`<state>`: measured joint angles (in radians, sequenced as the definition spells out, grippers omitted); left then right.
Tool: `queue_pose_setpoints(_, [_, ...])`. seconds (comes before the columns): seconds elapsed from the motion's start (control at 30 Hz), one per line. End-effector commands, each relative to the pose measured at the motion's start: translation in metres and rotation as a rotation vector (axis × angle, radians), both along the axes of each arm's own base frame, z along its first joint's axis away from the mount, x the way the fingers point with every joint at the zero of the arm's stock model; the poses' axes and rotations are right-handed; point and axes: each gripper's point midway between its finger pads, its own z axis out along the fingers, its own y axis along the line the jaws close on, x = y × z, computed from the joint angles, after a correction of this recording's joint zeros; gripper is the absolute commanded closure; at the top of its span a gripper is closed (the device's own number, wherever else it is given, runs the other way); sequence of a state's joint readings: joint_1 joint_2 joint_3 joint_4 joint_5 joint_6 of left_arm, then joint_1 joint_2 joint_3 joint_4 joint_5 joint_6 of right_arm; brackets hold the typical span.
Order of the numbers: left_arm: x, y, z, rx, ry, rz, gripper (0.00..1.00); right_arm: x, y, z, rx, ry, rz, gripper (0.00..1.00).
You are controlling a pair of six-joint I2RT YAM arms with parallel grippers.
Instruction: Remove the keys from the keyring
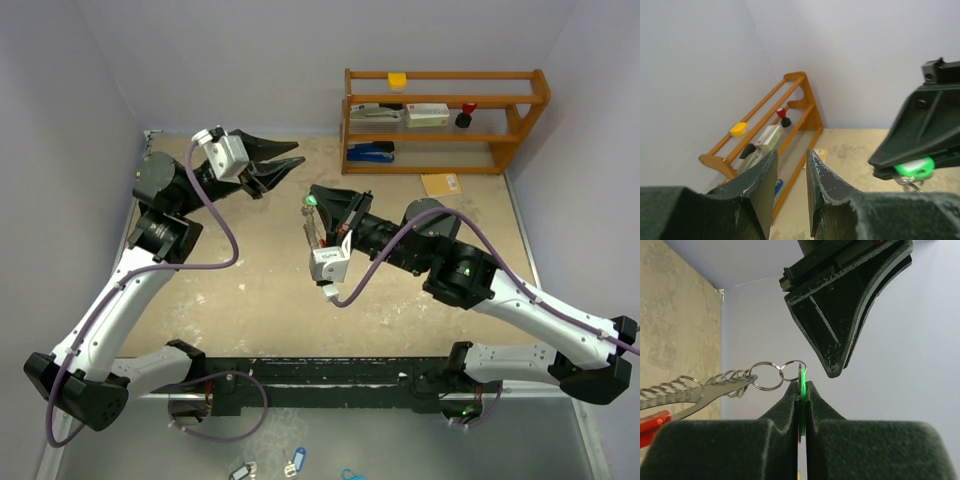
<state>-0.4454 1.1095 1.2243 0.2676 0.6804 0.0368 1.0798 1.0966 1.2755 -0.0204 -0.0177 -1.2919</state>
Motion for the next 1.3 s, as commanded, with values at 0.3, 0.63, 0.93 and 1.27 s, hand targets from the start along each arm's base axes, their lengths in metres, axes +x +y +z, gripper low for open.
queue_pose_setpoints(0.3, [-0.027, 0.004, -0.025, 0.083, 0.061, -0.061, 0.80, -0.004, -0.022, 0.059, 0.123, -0.181, -0.052, 1.00])
queue_pose_setpoints(0.63, [-0.048, -0.002, -0.026, 0.067, 0.042, -0.169, 0.79, 0.000, -0.022, 0.055, 0.124, -0.183, -0.073, 1.00])
queue_pose_setpoints(0.93, [-0.061, -0.001, -0.003, -0.053, 0.033, -0.217, 0.80, 0.002, -0.020, 0.048, 0.116, -0.172, -0.075, 1.00])
queue_pose_setpoints(1.27, [-0.069, 0.004, 0.004, -0.082, 0.073, -0.217, 0.80, 0.002, -0.020, 0.050, 0.126, -0.169, -0.075, 1.00])
